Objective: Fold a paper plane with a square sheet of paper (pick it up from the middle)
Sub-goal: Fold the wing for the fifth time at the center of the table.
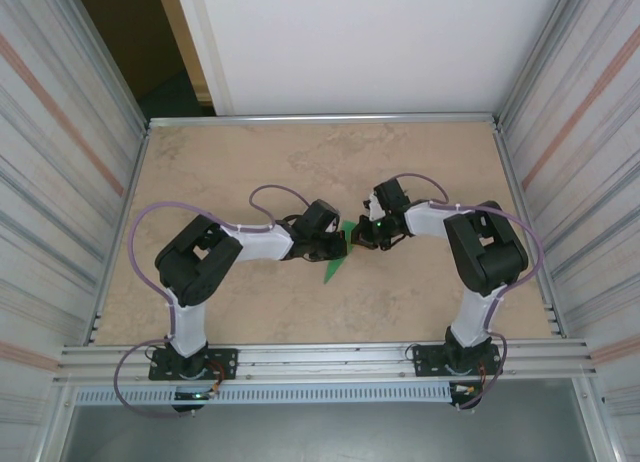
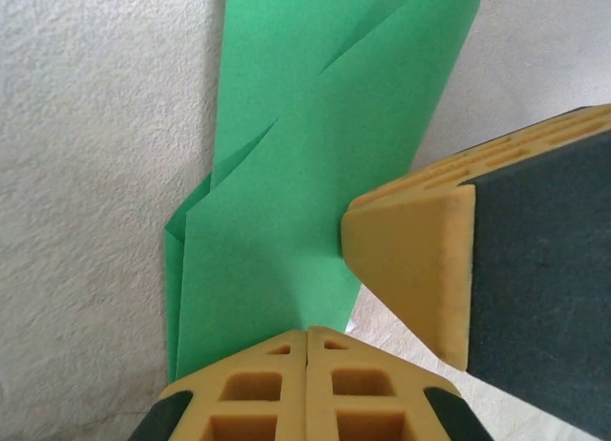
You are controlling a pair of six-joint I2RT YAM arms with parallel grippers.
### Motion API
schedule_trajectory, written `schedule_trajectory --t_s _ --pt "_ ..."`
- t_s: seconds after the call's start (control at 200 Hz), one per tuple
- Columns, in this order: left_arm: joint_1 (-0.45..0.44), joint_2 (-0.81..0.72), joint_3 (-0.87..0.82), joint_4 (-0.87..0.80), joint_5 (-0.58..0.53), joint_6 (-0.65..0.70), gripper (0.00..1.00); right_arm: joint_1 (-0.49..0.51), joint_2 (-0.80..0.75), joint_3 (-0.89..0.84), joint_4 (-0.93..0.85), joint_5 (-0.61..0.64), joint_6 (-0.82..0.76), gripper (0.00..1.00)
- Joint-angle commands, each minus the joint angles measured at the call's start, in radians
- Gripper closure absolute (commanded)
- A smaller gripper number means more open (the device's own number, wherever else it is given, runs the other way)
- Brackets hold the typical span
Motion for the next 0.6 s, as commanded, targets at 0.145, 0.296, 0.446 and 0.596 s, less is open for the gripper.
schedule_trajectory --t_s 0.145,0.296,0.446,0.596 --pt "0.006 0.041 -0.085 -0.130 -0.027 -0.019 1.00 -0.160 0.111 0.087 0.024 0.020 -0.013 0.92" --pt "0.007 0.033 -0.113 -0.126 -0.025 -0.016 1.00 -0.225 0.178 0.167 -0.003 0.017 0.003 0.91" --pt "0.007 0.029 -0.086 -0.124 -0.007 0.010 1.00 -0.263 0.168 0.224 -0.044 0.030 0.008 0.90" --pt "0.010 -0.037 0.014 -0.129 0.071 0.069 0.99 -0.246 0.003 0.217 -0.107 0.067 -0.014 0.87"
